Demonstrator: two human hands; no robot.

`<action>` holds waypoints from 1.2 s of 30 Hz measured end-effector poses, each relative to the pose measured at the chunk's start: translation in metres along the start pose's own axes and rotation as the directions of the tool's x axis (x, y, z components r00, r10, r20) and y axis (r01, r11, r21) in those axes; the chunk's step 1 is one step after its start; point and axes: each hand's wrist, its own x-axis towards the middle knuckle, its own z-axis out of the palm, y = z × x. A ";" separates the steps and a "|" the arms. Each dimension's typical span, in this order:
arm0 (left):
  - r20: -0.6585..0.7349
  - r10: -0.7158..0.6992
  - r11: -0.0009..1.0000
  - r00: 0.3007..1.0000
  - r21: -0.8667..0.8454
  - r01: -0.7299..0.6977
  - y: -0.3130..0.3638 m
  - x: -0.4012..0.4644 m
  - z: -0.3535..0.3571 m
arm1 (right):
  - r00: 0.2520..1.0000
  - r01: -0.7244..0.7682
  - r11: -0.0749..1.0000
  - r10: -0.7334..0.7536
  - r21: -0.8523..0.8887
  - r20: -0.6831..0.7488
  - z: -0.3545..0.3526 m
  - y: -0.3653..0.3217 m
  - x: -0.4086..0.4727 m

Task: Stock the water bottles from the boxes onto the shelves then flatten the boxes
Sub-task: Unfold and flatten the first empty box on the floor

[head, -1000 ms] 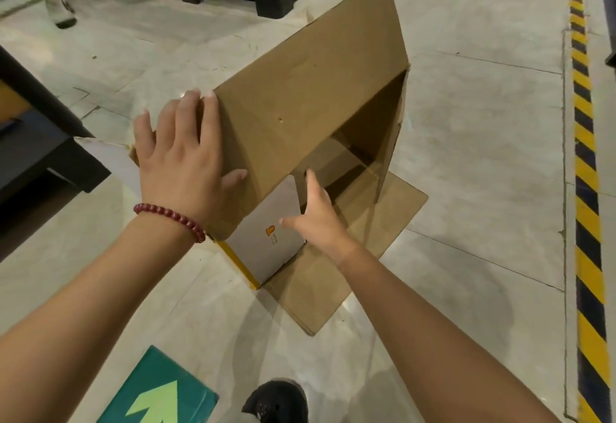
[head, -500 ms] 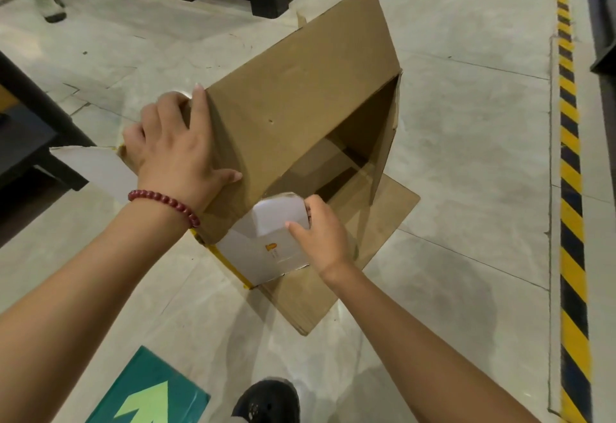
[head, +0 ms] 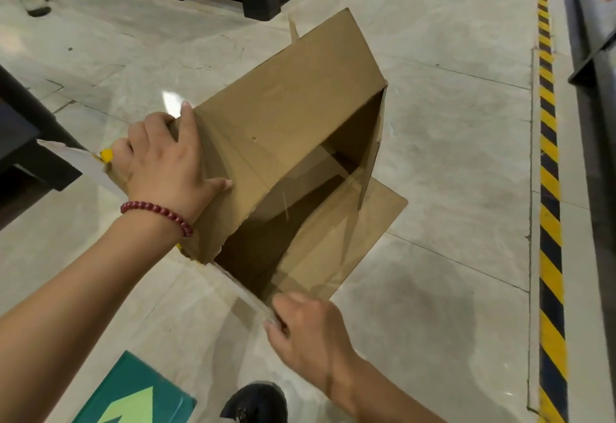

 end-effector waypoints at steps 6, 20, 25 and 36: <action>-0.025 0.029 0.999 0.999 -0.013 -0.030 -0.006 -0.005 0.012 | 0.931 0.135 0.980 -0.176 0.148 0.320 -0.002 0.000 0.010; -0.091 0.076 0.996 0.993 -0.037 -0.080 -0.004 -0.009 0.014 | 0.788 -0.579 0.752 0.616 0.315 -0.022 -0.097 0.124 0.138; -0.094 0.066 0.996 0.993 -0.059 -0.071 -0.003 -0.006 0.007 | 0.605 -0.734 0.630 0.777 0.253 -0.176 -0.128 0.168 0.138; 0.099 0.339 0.885 0.936 -0.371 -0.281 0.022 -0.032 -0.012 | 0.645 -0.612 0.692 0.717 0.383 -0.264 -0.113 0.153 0.102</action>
